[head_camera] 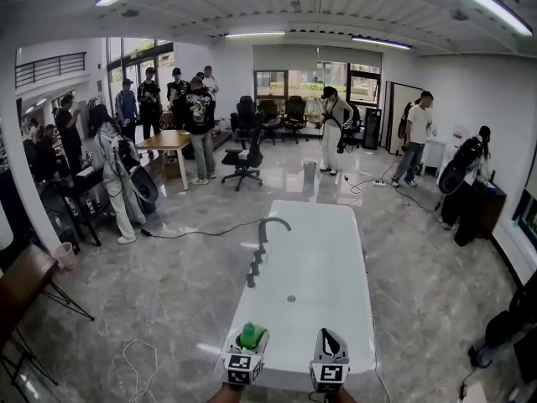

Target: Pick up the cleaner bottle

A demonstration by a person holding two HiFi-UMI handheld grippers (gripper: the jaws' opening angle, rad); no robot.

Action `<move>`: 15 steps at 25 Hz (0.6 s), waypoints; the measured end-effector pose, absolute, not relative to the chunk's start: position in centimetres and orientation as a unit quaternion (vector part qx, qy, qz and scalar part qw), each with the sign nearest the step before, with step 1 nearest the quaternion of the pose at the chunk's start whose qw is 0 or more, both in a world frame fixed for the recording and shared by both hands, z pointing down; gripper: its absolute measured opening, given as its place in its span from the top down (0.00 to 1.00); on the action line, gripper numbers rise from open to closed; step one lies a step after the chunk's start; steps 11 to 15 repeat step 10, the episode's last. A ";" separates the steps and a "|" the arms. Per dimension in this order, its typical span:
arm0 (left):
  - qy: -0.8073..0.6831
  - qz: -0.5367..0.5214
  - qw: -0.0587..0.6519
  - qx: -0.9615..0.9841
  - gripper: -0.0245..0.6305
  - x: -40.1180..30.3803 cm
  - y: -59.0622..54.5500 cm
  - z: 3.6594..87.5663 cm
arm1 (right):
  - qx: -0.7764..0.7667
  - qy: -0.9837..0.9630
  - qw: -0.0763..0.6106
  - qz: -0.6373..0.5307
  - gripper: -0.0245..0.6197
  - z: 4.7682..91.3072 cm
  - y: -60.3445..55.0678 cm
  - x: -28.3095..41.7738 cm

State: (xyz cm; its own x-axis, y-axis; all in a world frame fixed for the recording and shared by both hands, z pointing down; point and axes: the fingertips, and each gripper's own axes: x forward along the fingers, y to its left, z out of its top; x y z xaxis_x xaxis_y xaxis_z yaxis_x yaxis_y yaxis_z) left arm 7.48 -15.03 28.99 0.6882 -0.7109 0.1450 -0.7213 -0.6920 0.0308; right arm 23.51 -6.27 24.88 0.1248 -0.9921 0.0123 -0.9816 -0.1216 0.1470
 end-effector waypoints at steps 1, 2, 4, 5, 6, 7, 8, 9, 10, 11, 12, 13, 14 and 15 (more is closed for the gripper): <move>-0.390 0.062 0.042 0.918 0.68 7.7 -15.0 29.1 | 0.746 -0.662 0.060 -0.044 0.94 25.0 -6.3 23.6; -0.390 0.064 0.041 0.918 0.68 7.9 -14.9 29.1 | 0.745 -0.663 0.059 -0.045 0.94 25.0 -6.3 23.7; -0.390 0.066 0.042 0.918 0.68 8.1 -14.7 29.3 | 0.745 -0.663 0.055 -0.047 0.94 25.1 -6.2 24.0; -0.389 0.066 0.041 0.918 0.68 8.1 -14.6 29.4 | 0.745 -0.663 0.053 -0.046 0.94 25.1 -6.2 24.0; -0.388 0.066 0.040 0.918 0.68 8.1 -14.6 29.7 | 0.745 -0.664 0.053 -0.046 0.94 25.3 -6.2 24.0; -0.387 0.066 0.040 0.919 0.68 8.0 -14.6 30.2 | 0.744 -0.665 0.054 -0.045 0.94 25.8 -6.3 23.9; -0.385 0.066 0.039 0.920 0.68 7.9 -14.7 30.7 | 0.742 -0.666 0.056 -0.046 0.94 26.3 -6.5 23.8; -0.383 0.065 0.038 0.921 0.68 7.7 -14.8 31.3 | 0.742 -0.667 0.059 -0.046 0.94 26.9 -6.6 23.6; -0.381 0.064 0.038 0.921 0.68 7.6 -14.9 32.0 | 0.741 -0.667 0.061 -0.047 0.94 27.6 -6.8 23.4; -0.381 0.064 0.038 0.921 0.68 7.6 -14.9 32.0 | 0.741 -0.667 0.061 -0.047 0.94 27.6 -6.8 23.4; -0.381 0.064 0.038 0.921 0.68 7.6 -14.9 32.0 | 0.741 -0.667 0.061 -0.047 0.94 27.6 -6.8 23.4; -0.381 0.064 0.038 0.921 0.68 7.6 -14.9 32.0 | 0.741 -0.667 0.061 -0.047 0.94 27.6 -6.8 23.4; -0.381 0.064 0.038 0.921 0.68 7.6 -14.9 32.0 | 0.741 -0.667 0.061 -0.047 0.94 27.6 -6.8 23.4; -0.381 0.064 0.038 0.921 0.68 7.6 -14.9 32.0 | 0.741 -0.667 0.061 -0.047 0.94 27.6 -6.8 23.4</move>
